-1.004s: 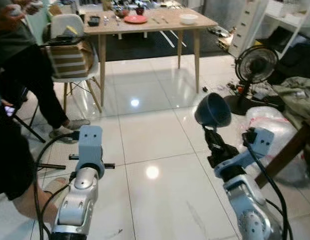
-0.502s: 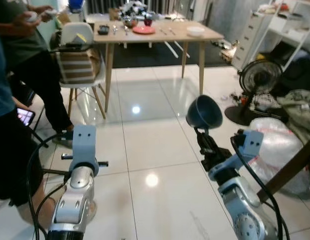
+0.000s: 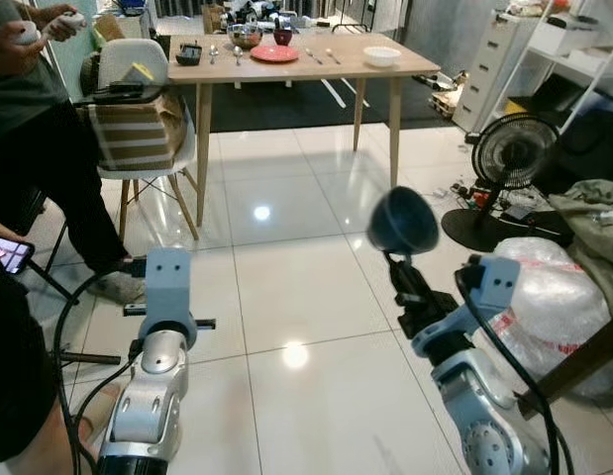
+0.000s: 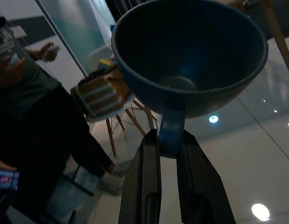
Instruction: Setting the table
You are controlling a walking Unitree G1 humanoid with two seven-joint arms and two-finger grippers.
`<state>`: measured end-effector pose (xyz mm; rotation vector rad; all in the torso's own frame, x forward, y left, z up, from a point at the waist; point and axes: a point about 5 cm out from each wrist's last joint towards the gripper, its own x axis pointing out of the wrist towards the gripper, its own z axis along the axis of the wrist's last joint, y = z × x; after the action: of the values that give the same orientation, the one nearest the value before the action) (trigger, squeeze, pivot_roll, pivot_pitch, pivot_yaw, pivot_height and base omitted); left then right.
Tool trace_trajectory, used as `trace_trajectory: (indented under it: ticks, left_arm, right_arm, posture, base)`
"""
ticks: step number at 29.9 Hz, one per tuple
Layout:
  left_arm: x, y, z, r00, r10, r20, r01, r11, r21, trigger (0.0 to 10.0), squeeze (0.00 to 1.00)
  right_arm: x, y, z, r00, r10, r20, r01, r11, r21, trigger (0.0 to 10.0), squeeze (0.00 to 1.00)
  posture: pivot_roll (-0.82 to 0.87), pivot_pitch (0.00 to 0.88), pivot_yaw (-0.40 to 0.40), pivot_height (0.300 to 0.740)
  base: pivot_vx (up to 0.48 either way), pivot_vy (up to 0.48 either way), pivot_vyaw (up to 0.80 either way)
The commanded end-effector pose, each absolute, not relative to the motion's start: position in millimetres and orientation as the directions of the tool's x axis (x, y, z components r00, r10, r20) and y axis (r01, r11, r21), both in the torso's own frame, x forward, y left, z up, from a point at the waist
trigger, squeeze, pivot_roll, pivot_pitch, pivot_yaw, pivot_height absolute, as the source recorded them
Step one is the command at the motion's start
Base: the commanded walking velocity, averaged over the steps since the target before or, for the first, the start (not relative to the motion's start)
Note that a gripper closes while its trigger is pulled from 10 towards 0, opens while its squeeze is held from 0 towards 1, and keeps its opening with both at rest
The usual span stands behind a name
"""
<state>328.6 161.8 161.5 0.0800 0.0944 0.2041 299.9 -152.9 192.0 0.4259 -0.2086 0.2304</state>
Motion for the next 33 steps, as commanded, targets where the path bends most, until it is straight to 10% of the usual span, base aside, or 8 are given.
trace_trajectory:
  ticks: [1,25,33]
  left_arm:
    - [328,160,157,0.974,0.203,-0.099,-0.194,0.976,0.094,10.0,0.00]
    - [330,158,166,0.984,0.168,-0.051,-0.162,0.981,0.107,10.0,0.00]
    - [326,140,170,0.999,0.036,-0.032,-0.034,0.996,0.084,10.0,0.00]
  right_arm:
    - [299,-158,190,0.959,0.155,0.239,-0.239,0.892,0.384,10.0,0.00]
    - [304,-173,191,0.971,0.027,0.238,-0.120,0.914,0.388,10.0,0.00]
    - [304,-196,208,0.942,-0.069,0.329,0.101,0.992,-0.082,10.0,0.00]
  posture:
    - [0.04,0.066,0.035,0.740]
    - [0.05,0.075,0.036,0.740]
    - [0.05,0.077,0.039,0.740]
  base:
    - [0.465,0.000,0.00]
    - [0.465,0.000,0.00]
    - [0.465,0.000,0.00]
